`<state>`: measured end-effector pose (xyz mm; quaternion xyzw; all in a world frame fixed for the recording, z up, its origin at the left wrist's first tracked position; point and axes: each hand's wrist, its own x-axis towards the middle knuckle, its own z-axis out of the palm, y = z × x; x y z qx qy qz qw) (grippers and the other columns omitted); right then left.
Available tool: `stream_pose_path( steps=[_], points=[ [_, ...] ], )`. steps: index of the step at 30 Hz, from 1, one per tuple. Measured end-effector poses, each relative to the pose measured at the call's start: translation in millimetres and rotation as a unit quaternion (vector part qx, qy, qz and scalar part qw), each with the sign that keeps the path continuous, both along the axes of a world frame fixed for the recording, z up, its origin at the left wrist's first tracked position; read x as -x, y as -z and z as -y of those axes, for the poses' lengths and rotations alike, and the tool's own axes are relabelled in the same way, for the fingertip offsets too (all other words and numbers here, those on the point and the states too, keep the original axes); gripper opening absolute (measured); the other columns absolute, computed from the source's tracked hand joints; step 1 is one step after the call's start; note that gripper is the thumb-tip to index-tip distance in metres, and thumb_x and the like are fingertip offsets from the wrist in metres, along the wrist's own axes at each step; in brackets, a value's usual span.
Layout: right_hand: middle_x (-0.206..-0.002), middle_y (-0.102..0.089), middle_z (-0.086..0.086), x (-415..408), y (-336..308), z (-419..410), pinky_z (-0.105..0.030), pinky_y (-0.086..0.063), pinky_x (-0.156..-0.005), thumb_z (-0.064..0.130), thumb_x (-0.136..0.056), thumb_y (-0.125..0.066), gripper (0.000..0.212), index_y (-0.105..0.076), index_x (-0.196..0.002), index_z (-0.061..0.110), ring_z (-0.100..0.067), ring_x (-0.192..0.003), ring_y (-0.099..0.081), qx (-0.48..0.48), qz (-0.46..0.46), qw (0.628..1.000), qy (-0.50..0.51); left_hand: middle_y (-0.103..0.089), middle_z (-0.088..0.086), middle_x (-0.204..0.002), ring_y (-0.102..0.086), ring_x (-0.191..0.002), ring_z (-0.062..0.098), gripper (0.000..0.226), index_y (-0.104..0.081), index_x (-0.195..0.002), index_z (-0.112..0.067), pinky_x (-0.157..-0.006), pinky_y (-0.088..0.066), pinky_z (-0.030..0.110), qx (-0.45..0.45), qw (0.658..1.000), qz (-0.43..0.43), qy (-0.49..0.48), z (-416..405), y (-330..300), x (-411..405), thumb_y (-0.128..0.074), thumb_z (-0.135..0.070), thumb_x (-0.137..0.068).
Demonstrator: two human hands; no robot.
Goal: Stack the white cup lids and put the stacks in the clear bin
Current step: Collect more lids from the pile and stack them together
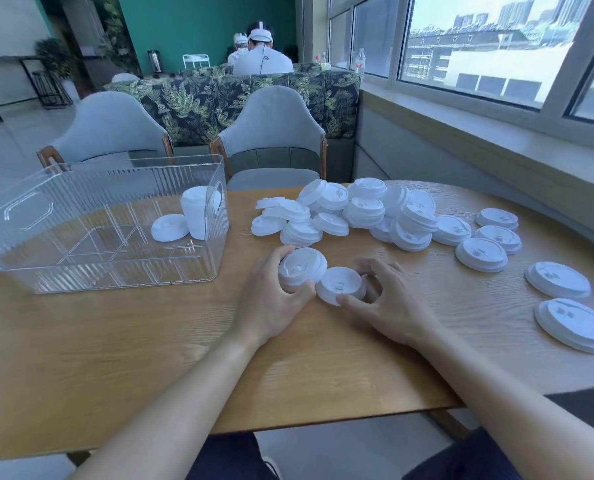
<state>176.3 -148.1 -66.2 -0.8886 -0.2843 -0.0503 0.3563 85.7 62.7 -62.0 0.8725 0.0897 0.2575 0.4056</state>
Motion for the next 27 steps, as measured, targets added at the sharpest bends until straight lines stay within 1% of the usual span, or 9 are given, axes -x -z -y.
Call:
stream_pose_path(
  steps=[3, 5, 8, 11, 13, 18, 22, 24, 27],
  points=[
    [-0.114, -0.057, 0.031, 7, -5, 2, -0.032, -0.041, -0.105, 0.069, -0.072, -0.068, 0.071, -0.052, -0.133, 0.036, -0.002, -0.125, -0.041, 0.02, -0.001, 0.999, -0.027, -0.063, -0.02, -0.124, -0.06, -0.116, 0.012, 0.061, -0.054, -0.132, -0.032, -0.096, -0.052, 0.041, -0.01, 1.0, -0.002, 0.002, 2, -1, 3, -0.067, -0.05, -0.075],
    [-0.108, -0.049, 0.038, 11, -8, 2, -0.034, -0.04, -0.107, 0.064, -0.076, -0.072, 0.067, -0.052, -0.134, 0.037, -0.002, -0.127, -0.04, 0.035, 0.005, 0.999, -0.041, -0.06, -0.02, -0.128, -0.057, -0.121, 0.009, 0.062, -0.052, -0.134, -0.032, -0.098, -0.052, 0.039, -0.023, 1.0, -0.006, 0.007, 3, -1, 4, -0.068, -0.049, -0.077],
    [-0.105, -0.039, 0.043, 14, -12, 1, -0.032, -0.039, -0.108, 0.06, -0.079, -0.073, 0.065, -0.052, -0.135, 0.037, -0.001, -0.127, -0.04, 0.047, 0.014, 0.997, -0.055, -0.059, -0.019, -0.129, -0.055, -0.121, 0.007, 0.061, -0.05, -0.134, -0.035, -0.097, -0.052, 0.039, -0.042, 0.999, -0.013, 0.017, 4, 0, 3, -0.068, -0.049, -0.077],
    [-0.104, -0.034, 0.044, 16, -15, 2, -0.025, -0.037, -0.103, 0.061, -0.079, -0.073, 0.067, -0.049, -0.138, 0.038, 0.001, -0.125, -0.04, 0.063, 0.02, 0.996, -0.057, -0.059, -0.019, -0.127, -0.056, -0.12, 0.009, 0.06, -0.051, -0.132, -0.033, -0.095, -0.052, 0.039, -0.055, 0.998, -0.009, 0.02, 4, 1, 2, -0.068, -0.049, -0.077],
    [-0.105, -0.035, 0.043, 17, -16, 2, -0.022, -0.034, -0.099, 0.061, -0.079, -0.072, 0.068, -0.047, -0.139, 0.039, 0.003, -0.125, -0.038, 0.067, 0.02, 0.996, -0.059, -0.058, -0.02, -0.126, -0.055, -0.119, 0.008, 0.062, -0.051, -0.132, -0.032, -0.095, -0.052, 0.037, -0.059, 0.998, -0.006, 0.02, 4, 0, 2, -0.066, -0.051, -0.076],
    [-0.121, -0.049, 0.033, 14, -11, 1, -0.025, -0.036, -0.105, 0.068, -0.076, -0.07, 0.069, -0.047, -0.136, 0.041, 0.004, -0.128, -0.036, 0.054, 0.014, 0.996, -0.069, -0.059, -0.016, -0.121, -0.054, -0.114, 0.005, 0.064, -0.05, -0.131, -0.035, -0.092, -0.051, 0.033, -0.091, 0.995, -0.017, 0.037, 6, 1, 2, -0.067, -0.058, -0.074],
    [-0.123, -0.054, 0.032, 14, -9, 1, -0.025, -0.039, -0.104, 0.073, -0.073, -0.07, 0.072, -0.047, -0.134, 0.043, 0.006, -0.126, -0.039, 0.044, 0.016, 0.996, -0.075, -0.05, -0.032, -0.116, -0.053, -0.112, 0.005, 0.062, -0.052, -0.131, -0.032, -0.093, -0.05, 0.032, -0.105, 0.993, -0.016, 0.049, 7, 0, 3, -0.081, -0.047, -0.078],
    [-0.125, -0.055, 0.032, 15, -9, 1, -0.026, -0.039, -0.105, 0.072, -0.071, -0.068, 0.075, -0.046, -0.137, 0.043, 0.004, -0.127, -0.04, 0.042, 0.009, 0.995, -0.088, -0.046, -0.039, -0.116, -0.054, -0.112, 0.005, 0.064, -0.052, -0.131, -0.033, -0.094, -0.051, 0.033, -0.107, 0.993, -0.01, 0.054, 7, 0, 3, -0.082, -0.048, -0.077],
    [-0.135, -0.055, 0.023, 13, -9, 3, -0.029, -0.038, -0.109, 0.066, -0.072, -0.056, 0.081, -0.046, -0.144, 0.031, -0.003, -0.13, -0.043, 0.024, -0.011, 0.995, -0.098, -0.042, -0.049, -0.117, -0.053, -0.111, 0.002, 0.065, -0.051, -0.132, -0.034, -0.095, -0.051, 0.031, -0.114, 0.991, -0.004, 0.064, 7, 1, 3, -0.083, -0.049, -0.077]
  ],
)
